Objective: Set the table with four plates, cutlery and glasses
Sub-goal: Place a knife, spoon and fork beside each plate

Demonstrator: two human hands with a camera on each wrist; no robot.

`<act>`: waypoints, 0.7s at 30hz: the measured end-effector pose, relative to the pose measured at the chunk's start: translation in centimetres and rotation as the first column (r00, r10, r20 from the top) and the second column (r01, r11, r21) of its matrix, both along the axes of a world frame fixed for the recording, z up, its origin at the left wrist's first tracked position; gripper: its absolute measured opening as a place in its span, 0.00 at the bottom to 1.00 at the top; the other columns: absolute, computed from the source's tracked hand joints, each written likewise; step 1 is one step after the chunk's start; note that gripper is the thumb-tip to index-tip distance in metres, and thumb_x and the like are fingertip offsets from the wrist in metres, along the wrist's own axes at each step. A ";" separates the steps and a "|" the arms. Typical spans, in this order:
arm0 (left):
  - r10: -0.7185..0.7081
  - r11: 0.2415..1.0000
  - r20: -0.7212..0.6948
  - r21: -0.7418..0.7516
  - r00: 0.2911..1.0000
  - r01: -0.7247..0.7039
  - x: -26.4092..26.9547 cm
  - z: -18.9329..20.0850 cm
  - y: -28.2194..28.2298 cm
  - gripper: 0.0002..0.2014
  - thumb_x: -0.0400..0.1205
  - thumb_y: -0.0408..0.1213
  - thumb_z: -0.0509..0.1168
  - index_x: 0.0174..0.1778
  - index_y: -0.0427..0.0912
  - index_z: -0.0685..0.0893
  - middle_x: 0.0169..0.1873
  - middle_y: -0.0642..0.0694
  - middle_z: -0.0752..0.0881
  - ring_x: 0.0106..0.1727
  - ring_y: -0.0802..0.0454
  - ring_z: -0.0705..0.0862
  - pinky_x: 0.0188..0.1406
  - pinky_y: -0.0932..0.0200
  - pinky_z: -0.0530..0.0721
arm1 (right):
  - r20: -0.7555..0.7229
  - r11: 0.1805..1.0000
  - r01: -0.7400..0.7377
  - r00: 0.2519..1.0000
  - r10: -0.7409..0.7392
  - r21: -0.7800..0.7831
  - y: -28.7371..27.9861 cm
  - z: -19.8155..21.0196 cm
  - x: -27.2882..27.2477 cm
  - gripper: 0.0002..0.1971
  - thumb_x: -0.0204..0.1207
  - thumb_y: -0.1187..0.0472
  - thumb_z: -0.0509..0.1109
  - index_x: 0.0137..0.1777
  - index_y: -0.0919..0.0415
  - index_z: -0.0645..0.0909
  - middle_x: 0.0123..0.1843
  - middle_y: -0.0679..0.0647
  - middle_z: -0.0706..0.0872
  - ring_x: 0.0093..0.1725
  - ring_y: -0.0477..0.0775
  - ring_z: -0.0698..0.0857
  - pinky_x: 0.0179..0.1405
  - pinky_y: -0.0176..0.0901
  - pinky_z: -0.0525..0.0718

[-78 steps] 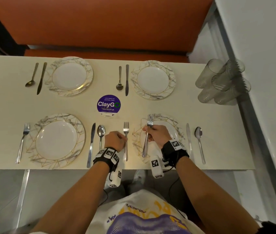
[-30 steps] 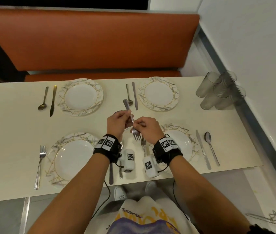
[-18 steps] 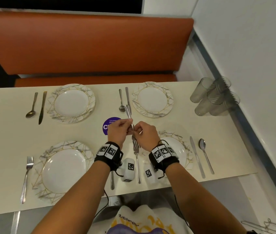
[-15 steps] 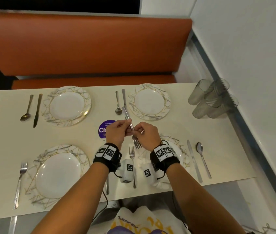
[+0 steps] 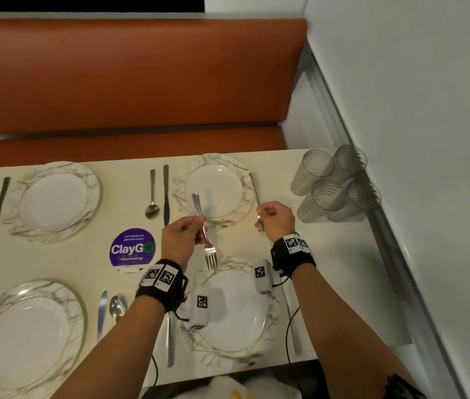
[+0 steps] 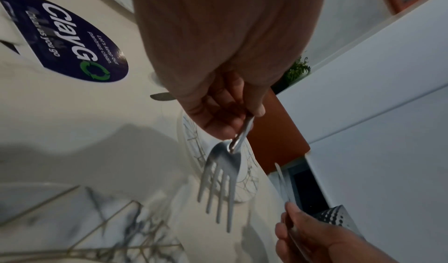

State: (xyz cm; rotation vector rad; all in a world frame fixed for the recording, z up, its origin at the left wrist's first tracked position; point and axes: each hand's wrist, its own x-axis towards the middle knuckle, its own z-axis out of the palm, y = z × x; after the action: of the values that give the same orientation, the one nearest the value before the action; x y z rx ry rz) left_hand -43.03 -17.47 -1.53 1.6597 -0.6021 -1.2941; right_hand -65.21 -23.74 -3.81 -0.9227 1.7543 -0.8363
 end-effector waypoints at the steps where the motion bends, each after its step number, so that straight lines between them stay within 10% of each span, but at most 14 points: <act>1: -0.004 1.000 0.011 0.012 1.000 0.004 -0.4 -0.3 -0.1 0.07 0.84 0.34 0.75 0.51 0.32 0.92 0.38 0.35 0.89 0.36 0.47 0.86 0.42 0.54 0.93 | -0.052 1.000 0.028 0.998 -0.028 0.002 -0.6 -0.7 -0.8 0.01 0.80 0.66 0.74 0.47 0.62 0.87 0.37 0.56 0.89 0.32 0.54 0.88 0.31 0.41 0.83; 4: -0.019 0.999 0.027 0.041 0.999 0.018 -1.7 -0.9 -0.3 0.08 0.84 0.33 0.74 0.51 0.30 0.92 0.37 0.36 0.89 0.36 0.47 0.86 0.39 0.58 0.92 | -0.183 0.999 0.053 0.982 -0.050 0.010 -2.3 -2.3 -2.4 0.04 0.80 0.66 0.74 0.50 0.64 0.88 0.42 0.56 0.89 0.34 0.49 0.84 0.28 0.31 0.78; 21: -0.031 0.994 0.045 0.102 0.998 0.027 -3.2 -1.9 -1.6 0.07 0.84 0.34 0.75 0.49 0.32 0.91 0.38 0.35 0.90 0.39 0.41 0.88 0.49 0.44 0.93 | -0.485 0.977 -0.179 0.848 0.212 0.114 -5.0 -5.7 -2.9 0.11 0.81 0.59 0.74 0.58 0.65 0.84 0.57 0.62 0.86 0.57 0.62 0.86 0.53 0.49 0.87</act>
State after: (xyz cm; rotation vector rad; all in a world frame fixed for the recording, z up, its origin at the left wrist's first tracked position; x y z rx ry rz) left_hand -46.26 -19.10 -3.43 1.7740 -0.5989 -1.3289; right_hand -68.15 -28.72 -9.54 -1.3343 2.0601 -0.4217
